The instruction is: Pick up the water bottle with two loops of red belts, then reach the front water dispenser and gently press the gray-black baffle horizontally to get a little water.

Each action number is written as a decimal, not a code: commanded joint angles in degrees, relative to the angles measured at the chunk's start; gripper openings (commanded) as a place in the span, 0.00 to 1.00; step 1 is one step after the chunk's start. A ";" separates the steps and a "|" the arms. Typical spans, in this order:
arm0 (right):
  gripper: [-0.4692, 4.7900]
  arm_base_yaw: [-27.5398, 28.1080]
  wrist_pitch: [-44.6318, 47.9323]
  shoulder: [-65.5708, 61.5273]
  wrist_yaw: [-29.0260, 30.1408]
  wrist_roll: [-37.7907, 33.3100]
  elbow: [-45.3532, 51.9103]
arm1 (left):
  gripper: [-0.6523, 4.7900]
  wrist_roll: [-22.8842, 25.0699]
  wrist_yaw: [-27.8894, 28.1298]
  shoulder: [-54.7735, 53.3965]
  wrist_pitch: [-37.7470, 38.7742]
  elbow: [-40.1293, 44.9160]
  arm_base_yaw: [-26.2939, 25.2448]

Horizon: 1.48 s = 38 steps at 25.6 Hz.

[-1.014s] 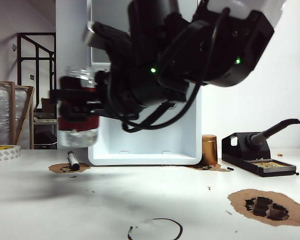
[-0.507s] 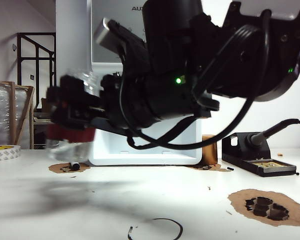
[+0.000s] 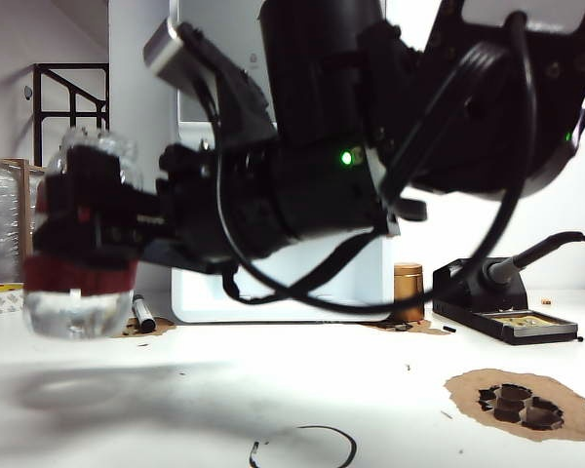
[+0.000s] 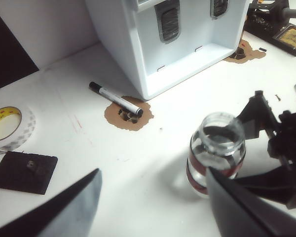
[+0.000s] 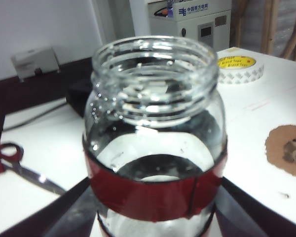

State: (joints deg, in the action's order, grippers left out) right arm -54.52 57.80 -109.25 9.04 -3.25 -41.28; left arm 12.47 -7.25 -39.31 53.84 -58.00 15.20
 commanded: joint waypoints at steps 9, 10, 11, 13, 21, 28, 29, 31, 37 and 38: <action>0.09 -1.57 2.97 -7.52 -1.33 3.04 -0.55 | 0.75 0.15 0.17 0.09 0.07 -0.31 0.13; 0.09 -1.57 3.19 -7.56 -1.33 3.04 -0.55 | 0.75 0.17 0.15 0.09 0.07 -0.31 0.13; 0.09 -1.57 3.21 -7.61 -1.31 3.04 -0.55 | 0.75 0.15 0.15 0.09 0.04 -0.31 0.13; 0.09 -1.55 3.02 -7.74 -0.85 3.04 -0.55 | 0.75 0.15 0.15 0.09 -0.17 -0.31 0.13; 0.11 -1.57 2.82 -10.12 0.59 3.06 -0.59 | 0.75 0.17 0.17 0.09 -0.33 -0.31 0.13; 0.16 -1.53 2.73 -10.14 0.63 3.06 -0.57 | 0.75 0.15 0.17 0.09 -0.35 -0.31 0.13; 0.16 -1.53 2.73 -10.14 1.16 3.06 -0.57 | 0.75 0.17 0.17 0.09 -0.33 -0.31 0.13; 0.26 -1.53 2.75 -10.14 1.46 3.06 -0.57 | 0.75 0.17 0.17 0.09 -0.31 -0.31 0.13; 0.47 -1.53 2.73 -10.12 1.51 2.84 -0.50 | 0.75 0.17 0.17 0.09 -0.26 -0.31 0.13; 0.60 -1.53 2.75 -10.10 1.49 2.64 -0.50 | 0.75 0.15 0.17 0.09 -0.24 -0.31 0.13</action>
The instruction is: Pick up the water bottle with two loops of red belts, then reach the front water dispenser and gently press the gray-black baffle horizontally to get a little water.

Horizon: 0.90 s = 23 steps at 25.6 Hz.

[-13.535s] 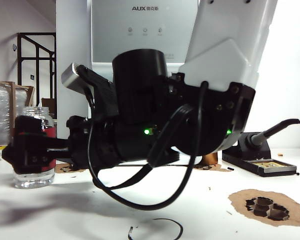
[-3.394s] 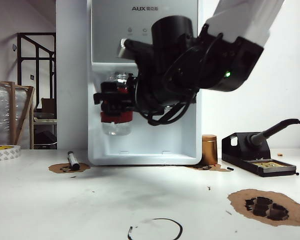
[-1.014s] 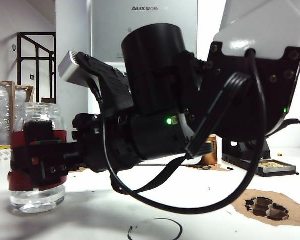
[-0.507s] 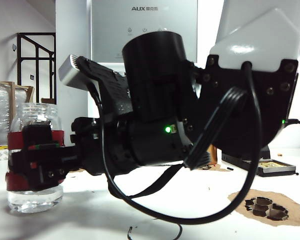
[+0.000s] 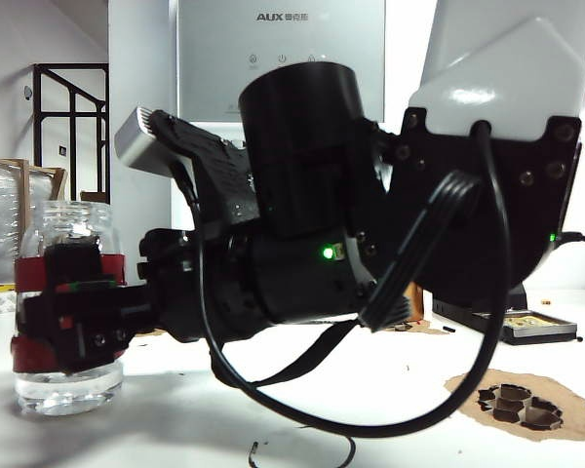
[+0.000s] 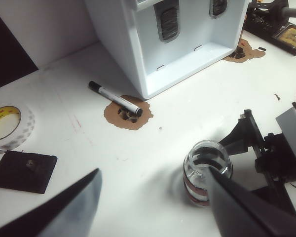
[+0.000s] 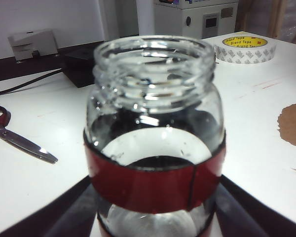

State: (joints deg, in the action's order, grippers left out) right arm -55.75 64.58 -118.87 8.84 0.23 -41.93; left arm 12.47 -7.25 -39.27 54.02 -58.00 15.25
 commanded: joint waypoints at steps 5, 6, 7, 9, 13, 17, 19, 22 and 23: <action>0.87 -0.31 -3.93 -0.33 1.70 -1.75 0.22 | 0.75 0.15 0.17 0.04 -0.42 -0.31 0.09; 0.87 -0.31 -3.93 -0.26 1.68 -1.79 0.22 | 0.75 0.15 0.17 0.04 -0.42 -0.31 0.09; 0.87 -0.31 -4.00 -0.20 1.68 -1.88 0.22 | 0.75 0.15 0.20 0.04 -0.44 -0.31 0.09; 0.87 -0.28 -4.02 0.07 1.68 -1.95 0.28 | 0.75 0.17 0.20 0.04 -0.46 -0.31 0.09; 0.87 -0.24 -3.89 2.14 1.03 -1.64 2.89 | 0.75 0.17 0.20 0.04 -0.44 -0.31 0.07; 0.86 -0.15 -0.24 4.15 -0.81 -1.49 7.45 | 0.75 0.17 0.22 0.02 -0.46 -0.31 0.07; 0.86 -0.15 2.69 5.44 -2.69 -1.49 9.55 | 0.75 0.17 0.26 0.02 -0.48 -0.31 0.07; 0.84 0.48 2.10 9.44 -5.66 -1.44 10.97 | 0.75 0.20 0.39 0.02 -0.46 -0.33 0.07; 0.78 0.63 2.08 10.84 -6.16 -1.44 11.32 | 0.75 0.17 0.39 0.02 -0.44 -0.33 0.07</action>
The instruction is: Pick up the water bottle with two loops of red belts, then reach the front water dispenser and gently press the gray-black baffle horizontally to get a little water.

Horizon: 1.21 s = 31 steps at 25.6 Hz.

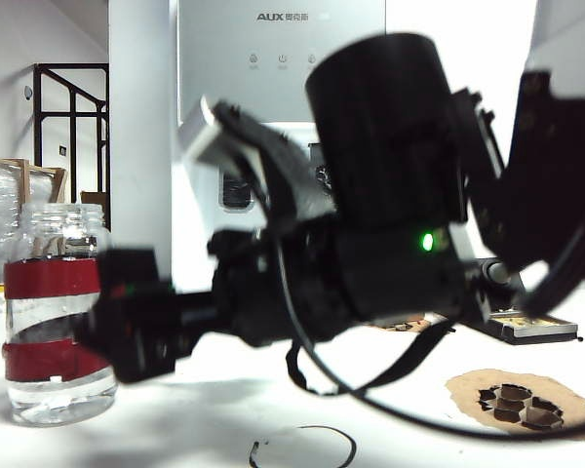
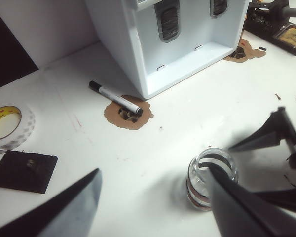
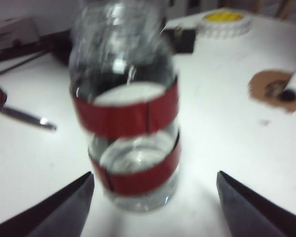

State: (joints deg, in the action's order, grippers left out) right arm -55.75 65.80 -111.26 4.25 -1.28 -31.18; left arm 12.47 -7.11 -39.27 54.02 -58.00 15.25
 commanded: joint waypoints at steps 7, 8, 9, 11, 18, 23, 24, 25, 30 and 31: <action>0.54 2.82 -14.45 20.63 -8.13 8.33 1.81 | 0.75 0.22 0.26 0.02 -0.52 -0.33 0.07; 0.45 3.08 -17.73 23.89 -9.18 9.29 1.81 | 0.75 0.22 0.26 0.02 -0.61 -0.33 0.07; 0.38 3.10 -19.04 25.38 -9.40 9.55 1.81 | 0.75 0.22 0.26 0.02 -0.68 -0.33 0.07; 0.31 3.74 -21.53 28.37 -9.44 10.23 1.81 | 0.75 0.22 0.28 0.04 -0.68 -0.33 0.07; 0.08 7.30 -32.50 38.91 -13.42 10.43 1.81 | 0.75 0.22 0.61 0.04 -1.18 -0.33 0.07; 0.08 7.32 -41.09 48.02 -18.32 10.38 1.75 | 0.55 0.22 2.56 0.04 -2.82 -0.33 0.02; 0.08 7.34 -43.50 51.10 -18.51 10.43 1.75 | 0.25 0.22 3.28 0.04 -3.13 -0.33 0.00; 0.08 7.45 -44.92 53.00 -18.80 10.60 1.75 | 0.16 0.22 3.23 0.13 -3.15 -0.33 -0.02; 0.08 9.01 -54.10 63.58 -20.87 10.45 1.60 | 0.11 -0.55 3.43 1.60 -3.39 -0.31 -0.17; 0.08 9.05 -55.49 65.02 -21.03 9.81 1.55 | 0.11 -0.90 3.45 2.12 -3.50 -0.31 -0.17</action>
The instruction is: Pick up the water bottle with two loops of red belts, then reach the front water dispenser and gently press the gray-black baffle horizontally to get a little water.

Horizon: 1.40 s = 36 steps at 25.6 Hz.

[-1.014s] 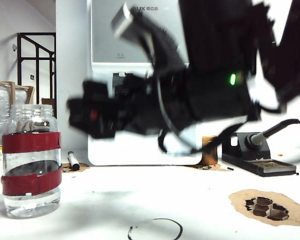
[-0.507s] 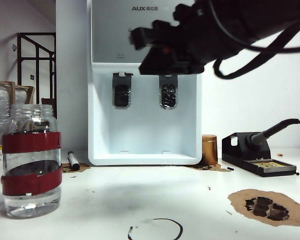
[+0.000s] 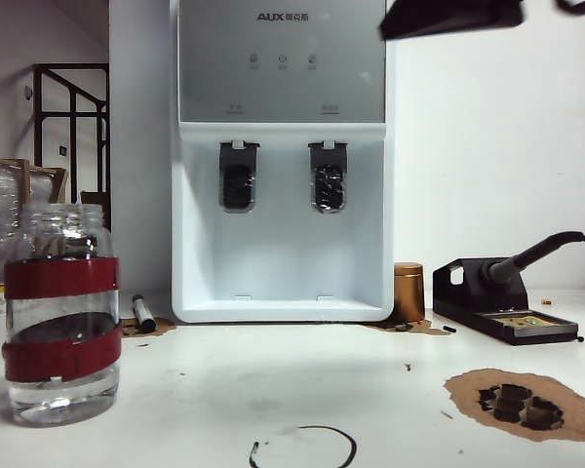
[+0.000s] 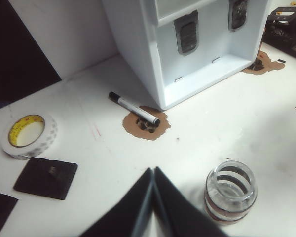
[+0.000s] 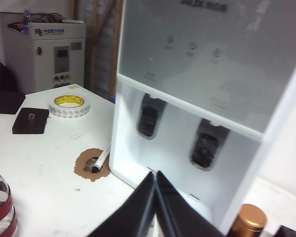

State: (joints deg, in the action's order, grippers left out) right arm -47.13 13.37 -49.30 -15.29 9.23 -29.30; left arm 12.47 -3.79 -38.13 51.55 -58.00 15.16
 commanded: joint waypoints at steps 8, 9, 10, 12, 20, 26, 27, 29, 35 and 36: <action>0.08 0.48 -13.49 13.25 -3.85 -5.49 -0.33 | 0.11 -2.43 6.86 6.84 -1.01 -0.24 -0.13; 0.08 0.46 -16.02 14.25 -3.85 -5.62 -0.33 | 0.11 -2.60 6.84 7.23 -1.01 -0.22 -0.13; 0.08 0.48 -17.16 14.95 -3.82 -5.62 -0.33 | 0.11 -2.64 6.86 7.52 -0.96 -0.17 -0.13; 0.08 0.48 -20.04 17.29 -3.80 -5.68 -0.33 | 0.11 -2.93 6.84 8.15 -0.98 0.04 -0.13; 0.08 0.46 -31.36 27.74 -2.23 -5.95 -0.28 | 0.11 -5.66 5.99 20.11 -7.85 16.72 -0.13; 0.08 0.46 -36.39 28.83 0.70 -5.97 1.18 | 0.11 -5.64 6.43 28.48 -10.78 22.27 -0.13; 0.08 0.48 -36.41 28.89 0.70 -5.99 1.66 | 0.11 -5.64 6.40 29.20 -11.63 22.86 -0.13; 0.08 0.46 -36.61 29.33 0.72 -5.99 2.84 | 0.11 -5.60 6.45 30.08 -11.89 22.95 -0.13; 0.08 0.46 -35.50 31.71 -0.28 -6.01 4.79 | 0.11 -7.45 12.55 30.08 -11.76 23.12 -0.13; 0.08 0.46 -36.22 32.52 -0.35 -5.99 4.81 | 0.11 -8.57 12.66 30.08 -11.78 23.19 -0.13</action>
State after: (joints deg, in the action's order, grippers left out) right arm -46.81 -23.49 -17.85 -15.03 3.20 -24.29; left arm 6.26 7.73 -8.01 40.45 -34.85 15.07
